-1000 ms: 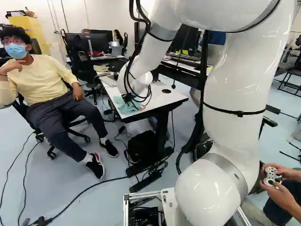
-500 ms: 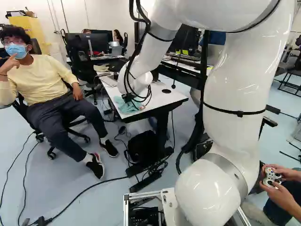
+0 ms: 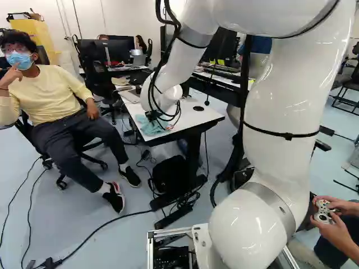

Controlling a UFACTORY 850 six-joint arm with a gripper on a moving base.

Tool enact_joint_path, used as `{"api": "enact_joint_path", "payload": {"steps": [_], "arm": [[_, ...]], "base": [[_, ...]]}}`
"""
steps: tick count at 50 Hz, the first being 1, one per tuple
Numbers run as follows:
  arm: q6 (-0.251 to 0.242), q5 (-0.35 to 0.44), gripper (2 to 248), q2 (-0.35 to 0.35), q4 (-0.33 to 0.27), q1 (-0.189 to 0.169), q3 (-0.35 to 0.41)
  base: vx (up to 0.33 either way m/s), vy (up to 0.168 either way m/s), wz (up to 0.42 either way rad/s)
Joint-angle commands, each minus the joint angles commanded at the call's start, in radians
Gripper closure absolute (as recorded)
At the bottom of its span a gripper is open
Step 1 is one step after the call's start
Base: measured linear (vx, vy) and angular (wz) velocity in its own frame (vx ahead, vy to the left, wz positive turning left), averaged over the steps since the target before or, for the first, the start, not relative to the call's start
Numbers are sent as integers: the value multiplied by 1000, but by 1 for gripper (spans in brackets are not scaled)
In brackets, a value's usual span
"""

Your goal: Clean the table with the green towel

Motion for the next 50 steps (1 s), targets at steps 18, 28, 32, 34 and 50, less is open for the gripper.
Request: {"api": "enact_joint_path", "payload": {"steps": [18, 28, 32, 34, 50], "arm": [[0, -42, 225, 47, 0, -2, 6], [0, -91, 225, 71, 0, -11, 6], [0, -108, 225, 80, 0, -14, 6], [0, -116, 225, 85, 0, -16, 5], [0, -134, 225, 116, 0, -34, -3]], "base": [[0, 0, 0], [0, 0, 0], [0, 0, 0], [0, 0, 0], [0, 0, 0]]}}
